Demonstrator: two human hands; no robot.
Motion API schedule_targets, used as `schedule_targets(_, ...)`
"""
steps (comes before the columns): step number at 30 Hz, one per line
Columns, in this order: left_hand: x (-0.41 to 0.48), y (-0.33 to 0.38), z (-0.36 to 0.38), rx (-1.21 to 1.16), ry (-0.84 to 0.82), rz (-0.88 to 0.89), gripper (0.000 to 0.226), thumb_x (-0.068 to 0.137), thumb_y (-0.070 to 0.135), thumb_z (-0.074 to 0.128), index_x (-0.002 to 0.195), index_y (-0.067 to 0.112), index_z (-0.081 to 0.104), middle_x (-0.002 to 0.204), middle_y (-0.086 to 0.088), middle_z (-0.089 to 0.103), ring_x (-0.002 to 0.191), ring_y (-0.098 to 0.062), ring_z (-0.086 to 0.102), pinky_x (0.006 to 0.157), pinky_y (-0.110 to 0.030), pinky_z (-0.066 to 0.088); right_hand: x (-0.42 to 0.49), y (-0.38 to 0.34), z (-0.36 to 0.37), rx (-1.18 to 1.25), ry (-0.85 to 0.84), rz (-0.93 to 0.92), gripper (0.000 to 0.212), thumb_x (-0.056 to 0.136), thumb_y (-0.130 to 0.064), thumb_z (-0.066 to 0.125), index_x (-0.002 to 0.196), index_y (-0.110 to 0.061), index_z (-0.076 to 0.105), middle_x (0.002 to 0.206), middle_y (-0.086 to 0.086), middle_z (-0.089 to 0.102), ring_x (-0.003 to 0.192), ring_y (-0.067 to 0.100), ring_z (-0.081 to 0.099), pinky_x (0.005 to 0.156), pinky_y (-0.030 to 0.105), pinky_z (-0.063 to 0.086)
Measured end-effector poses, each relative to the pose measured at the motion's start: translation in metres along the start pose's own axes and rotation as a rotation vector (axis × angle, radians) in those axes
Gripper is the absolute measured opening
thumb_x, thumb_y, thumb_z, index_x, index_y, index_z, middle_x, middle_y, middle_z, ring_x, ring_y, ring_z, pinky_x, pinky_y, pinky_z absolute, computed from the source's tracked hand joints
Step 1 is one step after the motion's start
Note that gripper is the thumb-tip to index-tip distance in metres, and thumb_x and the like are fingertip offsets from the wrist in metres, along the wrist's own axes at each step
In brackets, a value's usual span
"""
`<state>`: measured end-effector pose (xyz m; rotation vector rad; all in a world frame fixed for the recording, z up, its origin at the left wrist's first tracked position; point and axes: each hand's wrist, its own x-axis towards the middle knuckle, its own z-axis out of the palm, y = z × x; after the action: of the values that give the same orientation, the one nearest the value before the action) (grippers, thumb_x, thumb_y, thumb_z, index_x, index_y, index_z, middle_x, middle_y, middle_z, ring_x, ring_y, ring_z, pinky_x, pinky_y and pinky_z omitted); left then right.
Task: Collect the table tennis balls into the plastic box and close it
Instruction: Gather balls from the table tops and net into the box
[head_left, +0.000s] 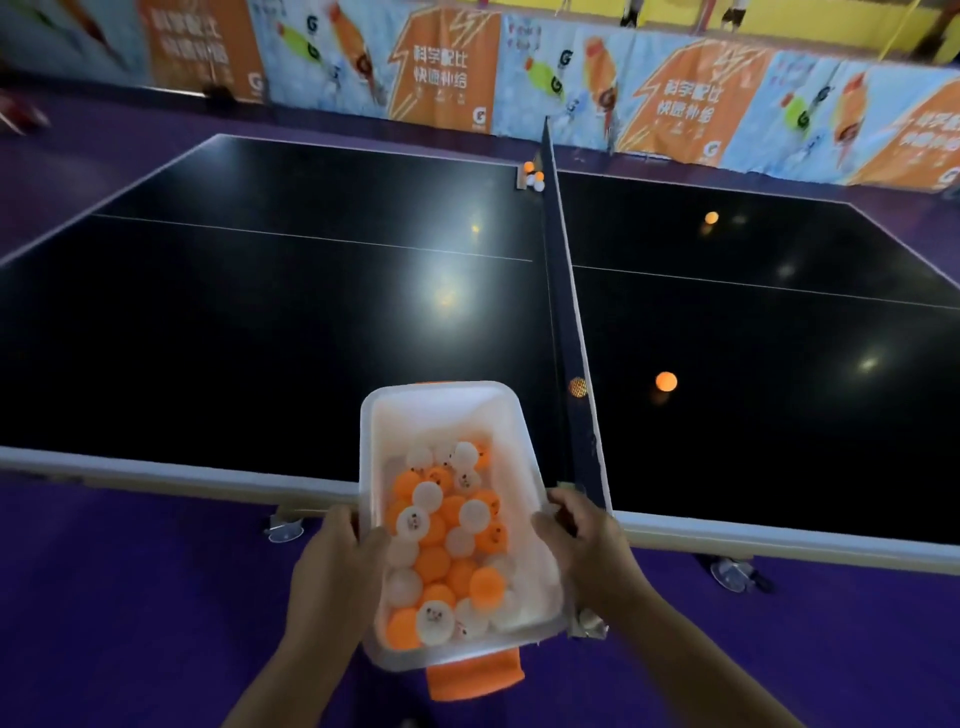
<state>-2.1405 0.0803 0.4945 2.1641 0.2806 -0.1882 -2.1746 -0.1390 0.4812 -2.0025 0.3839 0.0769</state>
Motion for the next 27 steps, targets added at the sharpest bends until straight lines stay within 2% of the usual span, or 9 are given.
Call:
schedule_targets(4,0.049,0.014,0.025,0.008,-0.009,0.052,0.010,0.093,0.019,0.053,0.087,0.011,0.050,0.067,-0.003,0.054,0.054,-0.013,0.047,0.047,-0.024,0.034,0.030,0.000,-0.016,-0.020,0.084,0.020,0.015,0.093,-0.026,0.055,0.107,-0.029,0.058,0.087,-0.007,0.066,0.075,0.005,0.063,0.057,0.017,0.049)
schedule_targets(9,0.108,0.042,0.060,0.034,-0.081,0.063,0.012,0.095,0.025,0.050,0.096,0.014,0.048,0.073,0.000,0.056,0.059,-0.012,0.055,0.048,-0.023,0.037,0.066,0.007,-0.047,-0.030,0.214,0.082,0.015,0.092,-0.016,0.059,0.098,-0.030,0.059,0.082,0.001,0.066,0.068,0.011,0.062,0.053,0.014,0.048)
schedule_targets(14,0.147,0.057,0.087,0.108,-0.079,0.056,0.012,0.096,0.029,0.046,0.097,0.017,0.048,0.075,-0.001,0.059,0.062,-0.016,0.060,0.052,-0.028,0.047,0.095,0.022,-0.074,-0.014,0.291,0.105,0.021,0.092,-0.006,0.056,0.091,-0.026,0.063,0.076,0.000,0.067,0.055,-0.002,0.058,0.052,0.011,0.048)
schedule_targets(19,0.161,0.060,0.107,0.127,-0.103,0.005,0.014,0.096,0.031,0.045,0.100,0.017,0.047,0.079,0.000,0.058,0.066,-0.015,0.060,0.055,-0.028,0.045,0.125,0.040,-0.086,0.016,0.262,0.128,0.022,0.092,-0.009,0.056,0.088,-0.029,0.063,0.077,0.001,0.068,0.062,0.011,0.060,0.050,0.014,0.046)
schedule_targets(23,0.166,0.055,0.121,0.166,-0.066,0.029,0.015,0.098,0.027,0.042,0.098,0.013,0.049,0.077,0.000,0.056,0.065,-0.014,0.056,0.058,-0.031,0.046,0.162,0.055,-0.102,0.016,0.222,0.129,0.017,0.094,-0.010,0.054,0.094,-0.022,0.065,0.079,0.003,0.068,0.063,0.015,0.061,0.057,0.022,0.046)
schedule_targets(27,0.169,0.056,0.134,0.362,0.019,0.020,0.015,0.099,0.027,0.040,0.096,0.014,0.047,0.073,0.001,0.052,0.061,-0.014,0.053,0.057,-0.032,0.046,0.211,0.073,-0.123,0.020,0.173,0.108,0.020,0.094,-0.008,0.052,0.091,-0.021,0.065,0.079,0.005,0.067,0.066,0.018,0.061,0.060,0.026,0.049)
